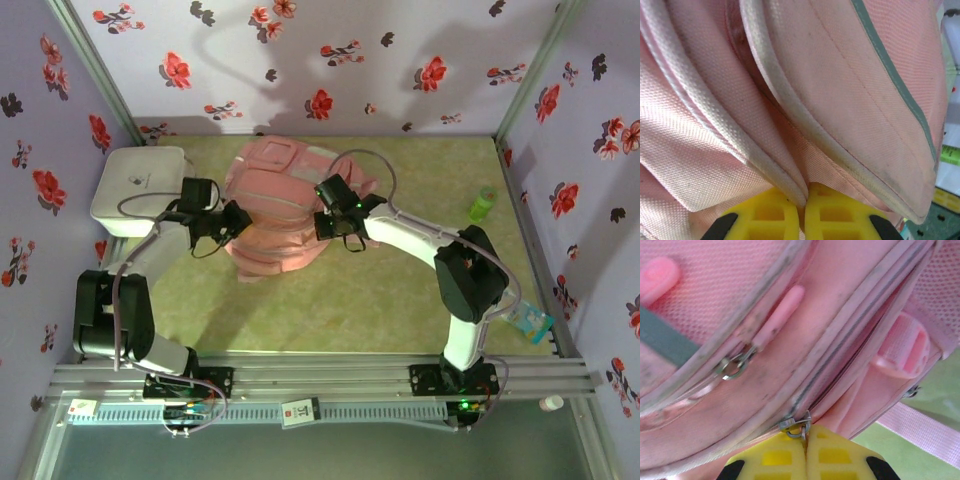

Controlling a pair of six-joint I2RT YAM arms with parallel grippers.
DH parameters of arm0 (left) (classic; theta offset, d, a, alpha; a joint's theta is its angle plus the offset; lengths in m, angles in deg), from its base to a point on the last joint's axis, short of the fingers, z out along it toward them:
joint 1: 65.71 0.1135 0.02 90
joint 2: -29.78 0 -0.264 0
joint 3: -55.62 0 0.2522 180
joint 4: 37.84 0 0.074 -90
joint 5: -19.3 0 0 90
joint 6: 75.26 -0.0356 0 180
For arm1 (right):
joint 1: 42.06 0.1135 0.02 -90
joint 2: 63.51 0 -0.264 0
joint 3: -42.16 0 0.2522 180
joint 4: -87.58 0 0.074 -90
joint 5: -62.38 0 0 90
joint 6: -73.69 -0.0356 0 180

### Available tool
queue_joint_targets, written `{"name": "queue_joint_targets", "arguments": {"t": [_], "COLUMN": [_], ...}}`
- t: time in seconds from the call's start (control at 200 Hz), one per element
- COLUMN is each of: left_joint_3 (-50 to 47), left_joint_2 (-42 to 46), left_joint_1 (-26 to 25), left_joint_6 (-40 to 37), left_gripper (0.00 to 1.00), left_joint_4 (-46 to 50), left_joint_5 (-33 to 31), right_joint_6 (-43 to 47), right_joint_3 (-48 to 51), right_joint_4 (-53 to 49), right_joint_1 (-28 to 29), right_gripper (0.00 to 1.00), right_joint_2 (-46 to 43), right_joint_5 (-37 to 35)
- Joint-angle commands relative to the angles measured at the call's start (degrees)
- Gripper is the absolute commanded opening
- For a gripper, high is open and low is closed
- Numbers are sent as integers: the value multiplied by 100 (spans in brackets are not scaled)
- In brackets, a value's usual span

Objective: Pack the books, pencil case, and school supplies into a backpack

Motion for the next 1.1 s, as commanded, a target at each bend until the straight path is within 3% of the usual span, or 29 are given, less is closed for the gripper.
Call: {"name": "queue_joint_targets", "arguments": {"t": [0.0,0.41,0.74,0.895,1.095], "left_joint_3": [22,-137,-66,-6,53], "left_joint_2": [275,444,501,414,284], "left_joint_1": [50,42,24,-26,-115], "left_joint_6": [-692,-1101,-940,-748,-387], "left_gripper": [0,0,0,0,0], "left_joint_4": [792,1227,943,683,275], "left_joint_5": [-141,-8,31,189,305], "right_joint_6": [293,-30,-674,-429,-343], "right_joint_3": [-213,-797,-1456,-1157,-22], "right_joint_4": [-436,-694,-1262,-757,351], "right_joint_1": [-375,-857,-1192,-1184,-1184], "right_gripper": [5,8,10,30,56], "right_joint_2": [109,541,951,546,-598], "right_joint_5": [-451,-720,-1194,-384,754]}}
